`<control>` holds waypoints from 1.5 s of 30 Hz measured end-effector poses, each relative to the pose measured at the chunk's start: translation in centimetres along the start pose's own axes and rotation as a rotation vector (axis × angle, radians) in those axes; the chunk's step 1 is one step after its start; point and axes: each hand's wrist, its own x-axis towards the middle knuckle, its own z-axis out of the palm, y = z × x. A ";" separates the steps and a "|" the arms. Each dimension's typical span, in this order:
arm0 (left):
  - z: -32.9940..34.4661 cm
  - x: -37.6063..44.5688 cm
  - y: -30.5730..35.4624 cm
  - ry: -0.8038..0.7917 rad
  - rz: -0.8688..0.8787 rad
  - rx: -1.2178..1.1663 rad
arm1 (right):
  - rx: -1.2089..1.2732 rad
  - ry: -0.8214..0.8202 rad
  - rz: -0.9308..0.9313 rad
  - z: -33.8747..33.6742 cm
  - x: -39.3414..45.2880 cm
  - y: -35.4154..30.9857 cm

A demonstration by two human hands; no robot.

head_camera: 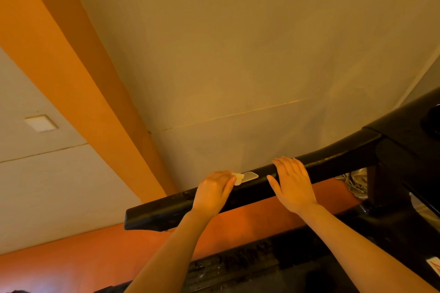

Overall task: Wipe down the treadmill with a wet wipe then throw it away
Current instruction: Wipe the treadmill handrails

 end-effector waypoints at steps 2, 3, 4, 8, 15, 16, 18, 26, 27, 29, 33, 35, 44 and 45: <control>0.1 0.2 -0.2 -0.008 0.039 0.047 | -0.001 0.000 0.005 0.0 0.0 0.0; 0.3 0.2 -0.4 -0.003 0.057 0.073 | -0.002 0.003 0.006 0.1 0.0 0.0; 0.4 0.0 -0.5 -0.013 0.051 0.081 | -0.004 0.005 0.007 0.1 0.0 0.0; 0.2 -0.7 0.1 -0.183 -0.027 0.049 | -0.012 -0.003 0.013 0.3 0.1 0.0; 0.0 -2.1 0.1 -0.190 0.021 0.306 | -0.008 0.009 0.016 0.3 0.1 -0.1; 0.1 -2.2 0.1 -0.170 0.012 0.321 | -0.008 0.013 0.015 0.3 0.1 -0.1; 0.3 -2.3 0.2 -0.153 -0.002 0.380 | -0.009 0.016 0.011 0.3 0.0 -0.1; 0.8 -2.0 0.7 -0.160 -0.051 0.335 | -0.047 0.039 -0.061 -0.2 0.1 -1.1; 0.7 -2.2 0.5 -0.167 -0.028 0.323 | -0.045 0.029 -0.115 -0.2 0.1 -1.8; 0.5 -2.5 0.1 -0.168 0.038 0.374 | -0.022 -0.005 -0.206 0.1 -0.1 -3.5; 0.6 -2.9 -0.6 -0.180 0.093 0.446 | 0.002 -0.031 -0.205 1.3 -0.3 -5.8; 1.0 -2.8 -0.9 -0.124 0.066 0.393 | 0.006 -0.041 -0.193 1.6 -0.5 -6.4; 0.0 0.2 -0.3 -0.189 -0.025 0.407 | 0.040 0.008 -0.159 2.4 -0.7 -6.9; 0.2 -0.1 -0.3 -0.201 -0.021 0.396 | 0.044 0.009 -0.157 2.3 -0.7 -6.9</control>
